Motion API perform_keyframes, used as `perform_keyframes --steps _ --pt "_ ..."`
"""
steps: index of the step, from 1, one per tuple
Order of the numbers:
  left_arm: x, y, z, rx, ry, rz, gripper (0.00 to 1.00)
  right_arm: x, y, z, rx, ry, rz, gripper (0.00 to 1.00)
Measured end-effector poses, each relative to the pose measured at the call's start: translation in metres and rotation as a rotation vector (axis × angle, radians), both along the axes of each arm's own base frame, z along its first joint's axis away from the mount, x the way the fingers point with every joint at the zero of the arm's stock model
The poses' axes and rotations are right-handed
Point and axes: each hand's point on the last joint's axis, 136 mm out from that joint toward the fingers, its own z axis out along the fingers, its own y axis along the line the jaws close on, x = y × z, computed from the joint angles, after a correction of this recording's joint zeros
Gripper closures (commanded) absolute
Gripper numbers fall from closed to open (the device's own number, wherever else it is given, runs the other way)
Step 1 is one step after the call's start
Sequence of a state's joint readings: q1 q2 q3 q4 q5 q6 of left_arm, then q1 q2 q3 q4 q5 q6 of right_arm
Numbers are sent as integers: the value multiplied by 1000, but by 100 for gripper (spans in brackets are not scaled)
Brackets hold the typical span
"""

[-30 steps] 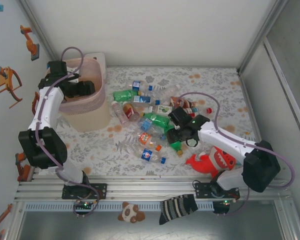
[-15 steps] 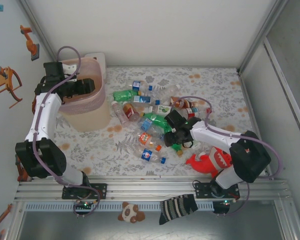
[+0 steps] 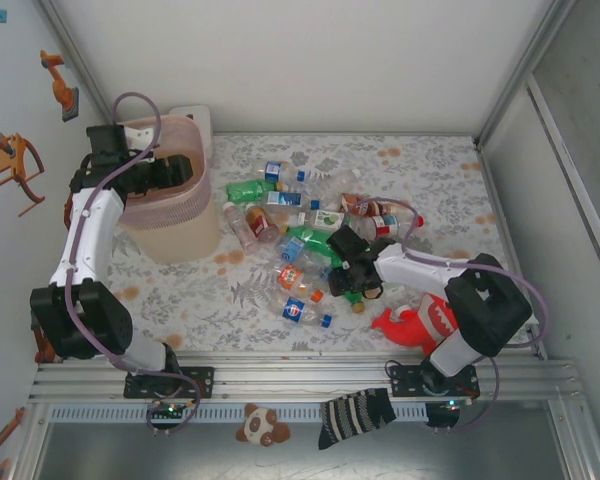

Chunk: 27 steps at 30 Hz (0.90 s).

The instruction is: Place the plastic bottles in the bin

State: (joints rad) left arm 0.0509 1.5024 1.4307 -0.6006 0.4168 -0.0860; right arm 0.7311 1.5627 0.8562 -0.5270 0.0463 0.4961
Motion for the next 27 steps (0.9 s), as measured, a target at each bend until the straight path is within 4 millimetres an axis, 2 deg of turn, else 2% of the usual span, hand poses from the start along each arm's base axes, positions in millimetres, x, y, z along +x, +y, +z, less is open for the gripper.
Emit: perform_keyframes --steps 5,9,14,22,27 --pt "-1 -4 0 -8 -9 -9 25 -1 -1 19 33 -42 -5 43" --pt "-5 -16 10 -8 -50 -41 23 0 -3 45 69 -109 -5 43" --pt "-24 -45 46 -44 -158 -125 23 1 1 85 147 -196 34 43" --pt "-79 -116 113 -211 -339 -357 21 2 35 170 378 -375 218 46" --pt "-114 -155 139 -283 -393 -497 19 -3 57 213 515 -464 341 46"
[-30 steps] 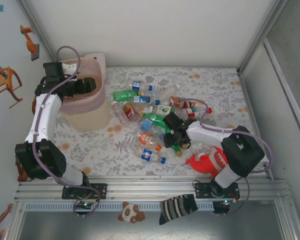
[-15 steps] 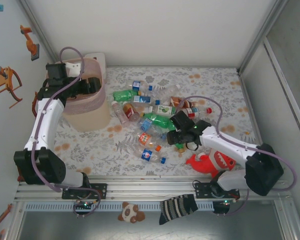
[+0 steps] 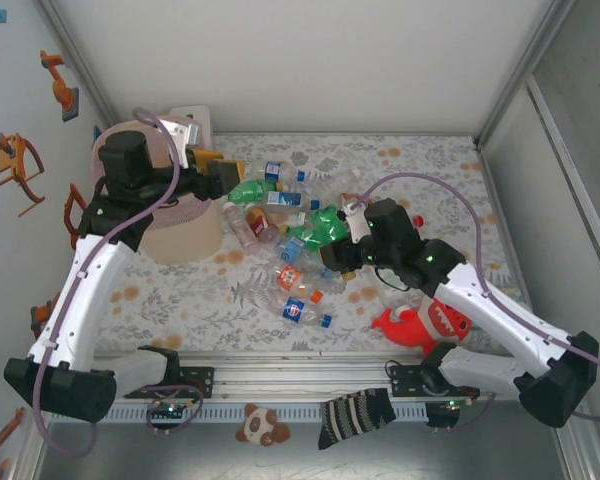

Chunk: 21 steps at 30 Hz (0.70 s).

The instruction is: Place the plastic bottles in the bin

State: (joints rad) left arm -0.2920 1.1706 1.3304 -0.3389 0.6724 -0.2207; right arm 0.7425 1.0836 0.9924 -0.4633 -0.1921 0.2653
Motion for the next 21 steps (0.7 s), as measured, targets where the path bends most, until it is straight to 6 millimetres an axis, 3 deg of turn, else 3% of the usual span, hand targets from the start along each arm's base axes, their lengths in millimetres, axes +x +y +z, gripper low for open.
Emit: perform_keyframes --steps 11,21 --pt "-63 -54 35 -96 -62 -244 17 -20 33 79 269 -188 225 46" --pt "-110 -87 44 -146 -104 -415 11 -38 50 123 418 -294 361 48"
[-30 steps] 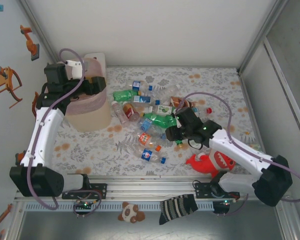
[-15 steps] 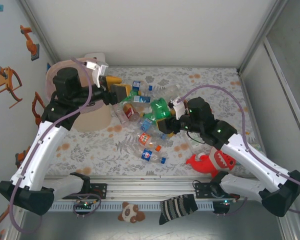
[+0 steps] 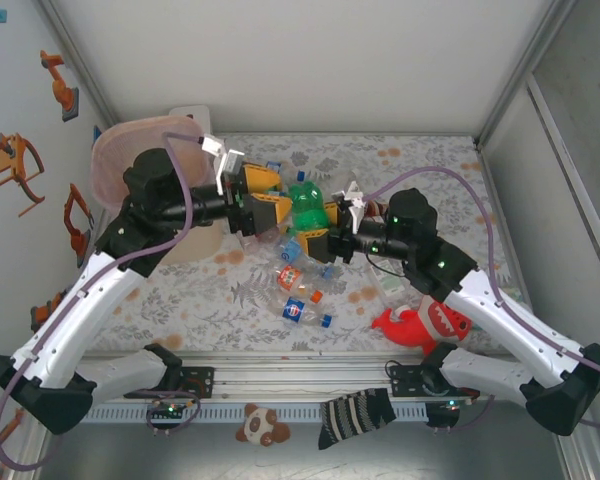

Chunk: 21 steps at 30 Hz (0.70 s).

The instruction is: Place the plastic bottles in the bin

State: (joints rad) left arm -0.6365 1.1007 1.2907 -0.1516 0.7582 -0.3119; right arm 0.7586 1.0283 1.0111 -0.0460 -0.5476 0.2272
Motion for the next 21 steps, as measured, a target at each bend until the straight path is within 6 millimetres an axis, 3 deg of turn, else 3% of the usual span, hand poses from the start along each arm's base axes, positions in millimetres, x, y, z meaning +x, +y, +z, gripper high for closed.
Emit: perform_keyframes --steps 13,21 --pt "-30 -26 1 -31 -32 -159 15 -18 3 52 118 -82 91 49" --pt "-35 -35 0 -28 -38 -204 24 -21 2 58 121 -88 99 49"
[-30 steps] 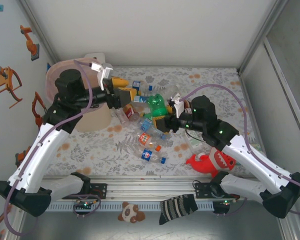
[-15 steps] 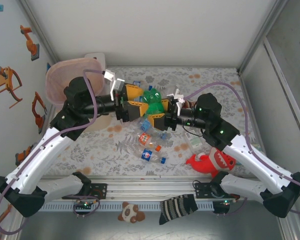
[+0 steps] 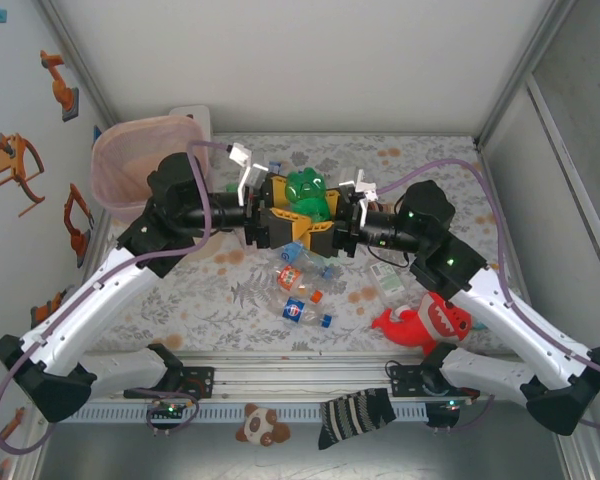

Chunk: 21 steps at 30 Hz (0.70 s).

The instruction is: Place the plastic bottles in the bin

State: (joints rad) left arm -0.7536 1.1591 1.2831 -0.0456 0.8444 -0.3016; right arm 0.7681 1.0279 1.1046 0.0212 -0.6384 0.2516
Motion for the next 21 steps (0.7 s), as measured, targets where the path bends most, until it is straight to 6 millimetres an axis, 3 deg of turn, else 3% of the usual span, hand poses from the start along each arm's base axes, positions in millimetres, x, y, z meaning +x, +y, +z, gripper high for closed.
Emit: perform_keyframes --steps 21 --pt "-5 -15 4 -10 -30 -32 37 -5 -5 2 -13 2 -5 50"
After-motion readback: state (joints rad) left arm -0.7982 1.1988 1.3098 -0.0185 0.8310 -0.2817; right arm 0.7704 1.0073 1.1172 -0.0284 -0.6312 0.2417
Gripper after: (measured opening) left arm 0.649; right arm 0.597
